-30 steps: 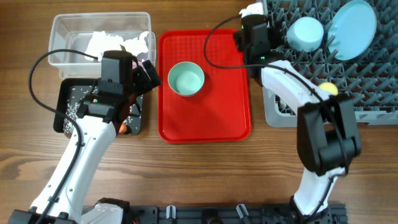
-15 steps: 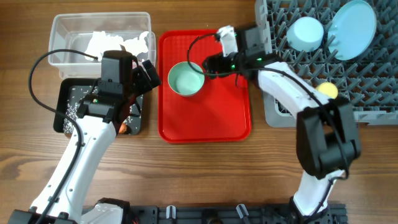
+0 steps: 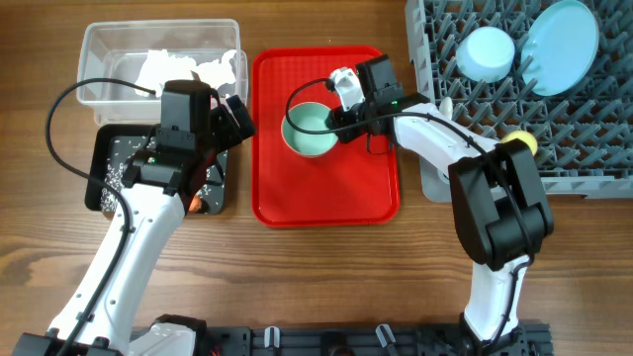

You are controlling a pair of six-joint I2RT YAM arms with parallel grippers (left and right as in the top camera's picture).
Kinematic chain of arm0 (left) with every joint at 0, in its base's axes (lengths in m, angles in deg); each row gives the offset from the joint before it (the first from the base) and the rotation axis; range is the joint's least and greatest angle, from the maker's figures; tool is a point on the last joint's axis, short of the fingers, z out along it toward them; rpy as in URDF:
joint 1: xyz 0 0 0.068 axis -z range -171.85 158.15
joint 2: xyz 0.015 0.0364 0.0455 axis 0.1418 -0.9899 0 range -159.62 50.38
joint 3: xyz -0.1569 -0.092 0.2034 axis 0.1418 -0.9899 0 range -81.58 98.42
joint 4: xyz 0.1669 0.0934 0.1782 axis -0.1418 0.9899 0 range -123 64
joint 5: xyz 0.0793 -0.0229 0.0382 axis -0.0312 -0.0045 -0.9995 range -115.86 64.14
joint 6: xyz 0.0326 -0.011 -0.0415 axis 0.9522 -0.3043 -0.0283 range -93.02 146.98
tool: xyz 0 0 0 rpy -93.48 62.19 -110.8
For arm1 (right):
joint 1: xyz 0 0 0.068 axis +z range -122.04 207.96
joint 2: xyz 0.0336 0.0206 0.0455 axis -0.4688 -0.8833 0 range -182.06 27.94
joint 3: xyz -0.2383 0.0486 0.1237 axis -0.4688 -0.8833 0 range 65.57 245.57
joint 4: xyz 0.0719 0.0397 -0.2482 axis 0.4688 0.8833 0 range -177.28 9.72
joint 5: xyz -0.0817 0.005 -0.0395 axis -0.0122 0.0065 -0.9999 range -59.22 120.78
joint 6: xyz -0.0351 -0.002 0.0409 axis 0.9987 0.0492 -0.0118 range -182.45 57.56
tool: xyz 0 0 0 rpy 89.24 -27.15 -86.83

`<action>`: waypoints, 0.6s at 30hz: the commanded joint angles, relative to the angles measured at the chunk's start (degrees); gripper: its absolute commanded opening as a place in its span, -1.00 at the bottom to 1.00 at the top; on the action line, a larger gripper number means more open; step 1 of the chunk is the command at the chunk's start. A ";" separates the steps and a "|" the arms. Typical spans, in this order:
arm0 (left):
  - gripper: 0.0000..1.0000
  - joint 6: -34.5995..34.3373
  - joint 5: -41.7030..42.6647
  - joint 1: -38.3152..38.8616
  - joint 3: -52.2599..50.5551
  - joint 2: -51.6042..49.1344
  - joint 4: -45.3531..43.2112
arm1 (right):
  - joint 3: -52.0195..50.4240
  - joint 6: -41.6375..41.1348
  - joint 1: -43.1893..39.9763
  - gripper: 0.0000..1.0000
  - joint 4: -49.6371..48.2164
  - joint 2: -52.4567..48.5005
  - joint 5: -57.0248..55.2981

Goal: Sort waste into correct bins and load items into the dishwasher rack
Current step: 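Grasp the green bowl on the red tray with the right gripper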

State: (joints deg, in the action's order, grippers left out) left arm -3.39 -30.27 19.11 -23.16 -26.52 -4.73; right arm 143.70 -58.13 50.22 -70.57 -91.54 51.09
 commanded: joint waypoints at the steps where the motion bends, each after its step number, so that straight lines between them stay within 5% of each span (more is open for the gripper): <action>1: 1.00 -0.52 0.48 -0.26 0.42 0.94 -0.11 | -0.24 0.20 0.00 -0.91 0.00 -1.09 -1.25; 9: 1.00 -0.52 0.48 -0.26 0.42 0.94 -0.11 | -0.13 -0.48 -4.52 -0.91 0.31 4.50 -4.79; 18: 1.00 -0.52 0.48 -0.26 0.42 0.94 -0.13 | -0.13 -3.21 -10.97 -0.91 1.20 23.21 -28.98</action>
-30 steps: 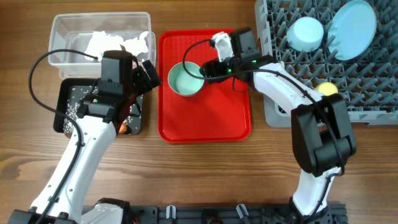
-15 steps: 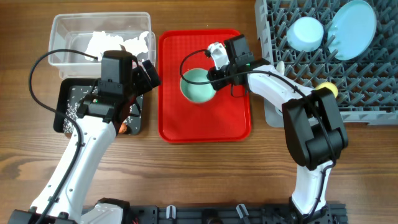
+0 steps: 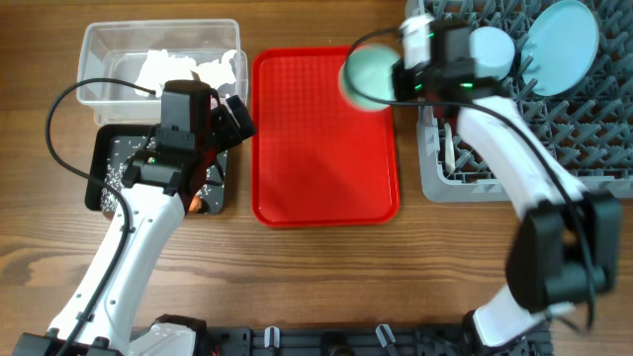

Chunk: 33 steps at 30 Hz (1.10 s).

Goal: Sort waste into correct bins and load items into the dishwasher rack
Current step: 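Grasp the green bowl on the red tray with the right gripper, then carry the green bowl into the rack and release it, right gripper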

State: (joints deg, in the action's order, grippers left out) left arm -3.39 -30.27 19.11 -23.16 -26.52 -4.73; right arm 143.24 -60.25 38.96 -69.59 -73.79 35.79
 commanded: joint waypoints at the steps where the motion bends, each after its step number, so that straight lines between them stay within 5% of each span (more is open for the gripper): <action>1: 1.00 -0.52 0.48 -0.26 0.42 0.94 -0.13 | 0.33 -0.81 0.26 -0.91 0.52 6.95 -18.86; 7: 1.00 -0.52 0.48 -0.26 0.42 0.94 -0.13 | 0.31 -0.85 0.26 -0.91 8.24 9.14 -52.54; 12: 1.00 -0.52 0.48 -0.26 0.42 0.94 -0.13 | -0.55 -0.66 0.24 -0.92 14.56 8.83 -69.40; 22: 1.00 -0.52 0.48 -0.26 0.42 0.94 -0.13 | -1.25 13.92 -4.46 -0.91 15.43 8.20 -78.75; 28: 1.00 -0.50 0.48 -0.26 0.42 0.94 -0.13 | -1.25 18.84 -8.46 -0.90 9.53 7.96 -72.85; 33: 1.00 -0.52 0.48 -0.26 0.42 0.94 -0.13 | -1.25 31.06 -9.11 -0.90 0.28 3.32 -72.67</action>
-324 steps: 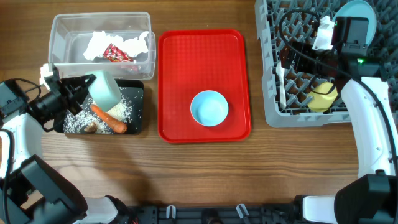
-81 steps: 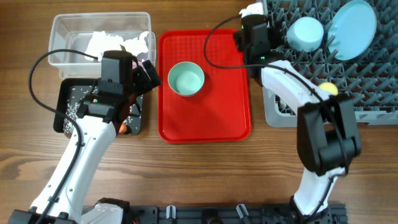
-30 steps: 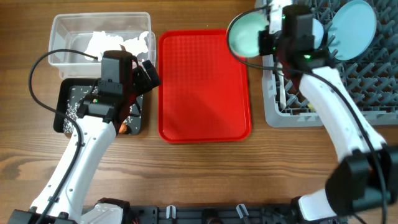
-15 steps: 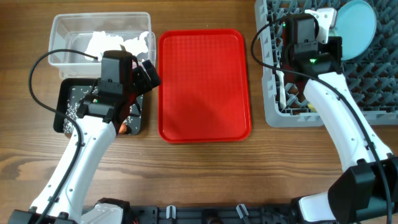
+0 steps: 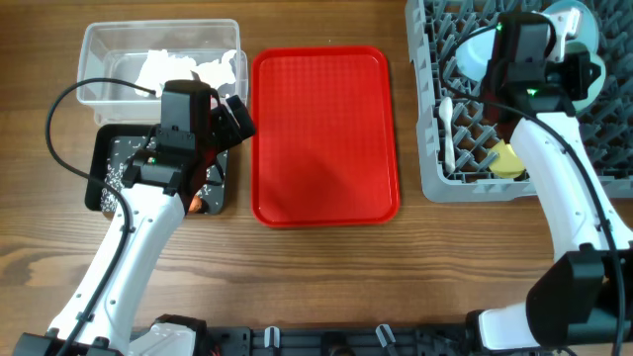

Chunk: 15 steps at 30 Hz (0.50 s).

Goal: Sort waste into correct bins and load items into the dishwasher rack
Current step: 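Carry the green bowl into the rack and release it, right gripper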

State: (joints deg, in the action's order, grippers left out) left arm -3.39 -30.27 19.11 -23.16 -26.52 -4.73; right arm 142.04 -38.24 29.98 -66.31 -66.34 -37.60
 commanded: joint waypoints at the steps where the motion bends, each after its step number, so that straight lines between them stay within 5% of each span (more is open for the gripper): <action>1: 1.00 -0.52 0.48 -0.26 0.42 0.94 -0.13 | -0.04 10.62 -0.13 -0.90 -4.17 -5.14 0.70; 6: 1.00 -0.52 0.48 -0.26 0.42 0.94 -0.13 | -0.04 17.73 -0.13 -0.90 -8.15 -12.07 -1.27; 15: 1.00 -0.50 0.48 -0.26 0.42 0.94 -0.13 | -0.04 17.84 -0.42 -0.91 -9.05 -16.44 -1.01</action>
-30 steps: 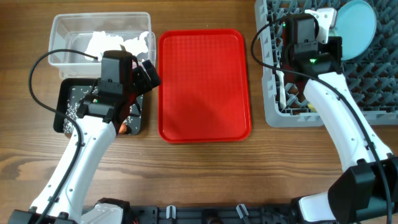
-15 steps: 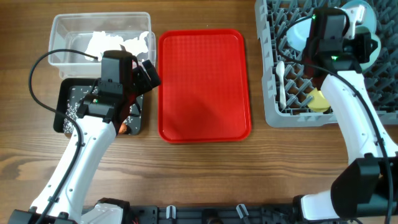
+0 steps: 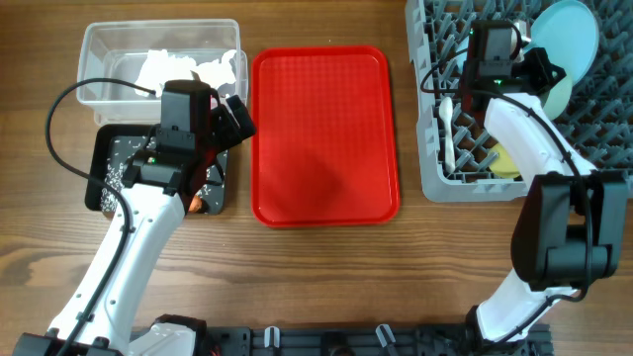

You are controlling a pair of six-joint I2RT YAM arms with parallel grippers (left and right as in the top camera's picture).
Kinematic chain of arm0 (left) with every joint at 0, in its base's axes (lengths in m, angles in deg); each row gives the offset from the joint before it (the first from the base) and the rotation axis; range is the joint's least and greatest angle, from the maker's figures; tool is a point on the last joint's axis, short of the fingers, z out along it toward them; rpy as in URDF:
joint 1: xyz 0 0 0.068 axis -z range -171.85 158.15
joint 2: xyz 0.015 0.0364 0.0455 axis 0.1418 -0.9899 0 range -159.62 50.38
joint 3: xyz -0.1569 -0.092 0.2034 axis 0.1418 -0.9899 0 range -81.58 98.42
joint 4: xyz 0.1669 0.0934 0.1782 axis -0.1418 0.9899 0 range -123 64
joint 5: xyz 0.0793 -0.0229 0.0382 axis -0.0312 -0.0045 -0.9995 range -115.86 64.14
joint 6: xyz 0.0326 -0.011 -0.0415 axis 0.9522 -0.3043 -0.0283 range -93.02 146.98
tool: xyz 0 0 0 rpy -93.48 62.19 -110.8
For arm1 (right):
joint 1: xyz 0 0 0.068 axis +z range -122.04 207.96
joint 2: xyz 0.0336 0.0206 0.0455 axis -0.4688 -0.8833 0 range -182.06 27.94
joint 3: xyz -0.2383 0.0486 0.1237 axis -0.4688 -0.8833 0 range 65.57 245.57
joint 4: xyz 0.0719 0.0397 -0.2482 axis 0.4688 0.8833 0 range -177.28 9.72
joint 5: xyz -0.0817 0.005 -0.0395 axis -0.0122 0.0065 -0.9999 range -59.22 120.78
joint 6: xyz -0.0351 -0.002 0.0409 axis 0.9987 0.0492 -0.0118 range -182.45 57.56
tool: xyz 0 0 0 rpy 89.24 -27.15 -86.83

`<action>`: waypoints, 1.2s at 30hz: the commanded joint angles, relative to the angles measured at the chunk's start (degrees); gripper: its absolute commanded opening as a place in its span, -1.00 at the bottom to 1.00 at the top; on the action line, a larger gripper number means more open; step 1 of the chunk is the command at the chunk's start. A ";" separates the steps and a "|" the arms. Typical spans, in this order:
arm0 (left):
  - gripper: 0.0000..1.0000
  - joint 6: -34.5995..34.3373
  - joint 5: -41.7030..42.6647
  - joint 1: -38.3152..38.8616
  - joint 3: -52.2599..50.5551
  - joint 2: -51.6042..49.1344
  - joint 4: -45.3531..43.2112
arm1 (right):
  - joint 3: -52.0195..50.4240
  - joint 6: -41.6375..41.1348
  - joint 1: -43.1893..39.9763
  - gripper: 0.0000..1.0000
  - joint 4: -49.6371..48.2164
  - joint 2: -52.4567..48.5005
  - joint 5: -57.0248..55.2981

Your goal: Sort waste into correct bins and load items into the dishwasher rack

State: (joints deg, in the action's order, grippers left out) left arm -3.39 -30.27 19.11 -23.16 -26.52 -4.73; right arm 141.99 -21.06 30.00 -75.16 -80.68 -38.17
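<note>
A pale green bowl [image 3: 557,93] stands on edge in the grey dishwasher rack [image 3: 431,173], against a teal plate [image 3: 574,35]. My right gripper [image 3: 542,71] is just left of the bowl, fingers apart, nothing in them. A white spoon [image 3: 447,127] and a yellow item [image 3: 507,163] also lie in the rack. The red tray [image 3: 324,133] holds nothing. My left gripper [image 3: 235,114] hangs open at the right edge of the black bin [image 3: 104,168], which holds foil scraps. The clear bin [image 3: 99,59] holds white paper.
The rack's upright tines surround my right wrist. The black and clear bins sit close together left of the tray. Bare wooden table lies in front of the tray and rack.
My right wrist has moved left in the rack, and the gripper has let go of the green bowl, which now stands next to the plate. The left arm has not moved.
My right gripper was at the green bowl on the red tray. Then it held the bowl over the tray's far right corner, and later over the rack beside the plate. Now the bowl is in the rack and the tray is bare. The left arm stayed still.
</note>
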 commanded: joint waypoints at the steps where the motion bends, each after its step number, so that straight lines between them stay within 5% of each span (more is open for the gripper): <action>1: 1.00 -0.52 0.48 -0.26 0.42 0.94 -0.13 | 0.00 0.66 -0.42 -0.91 -0.31 -2.32 -0.44; 10: 1.00 -0.52 0.48 -0.26 0.42 0.94 -0.13 | 0.00 0.61 3.17 -0.74 -3.06 -2.51 0.81; 16: 1.00 -0.52 0.48 -0.26 0.42 0.94 -0.13 | 0.00 0.61 7.56 0.48 -3.15 -2.51 3.21; 20: 1.00 -0.52 0.48 -0.26 0.42 0.94 -0.13 | 0.02 0.68 8.57 0.79 -5.53 -2.47 1.75; 24: 1.00 -0.50 0.48 -0.26 0.42 0.94 -0.13 | 0.07 7.06 9.99 0.86 -17.40 -1.16 -0.13; 33: 1.00 -0.52 0.48 -0.26 0.42 0.94 -0.13 | 0.07 36.72 18.62 1.00 -75.78 4.85 -1.11; 36: 1.00 -0.52 0.48 -0.26 0.42 0.94 -0.13 | 0.07 35.89 22.16 0.99 -78.64 5.25 -1.11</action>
State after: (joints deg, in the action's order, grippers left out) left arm -3.39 -30.27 19.11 -23.16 -26.52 -4.73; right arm 141.55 9.91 49.17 -153.08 -76.76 -38.74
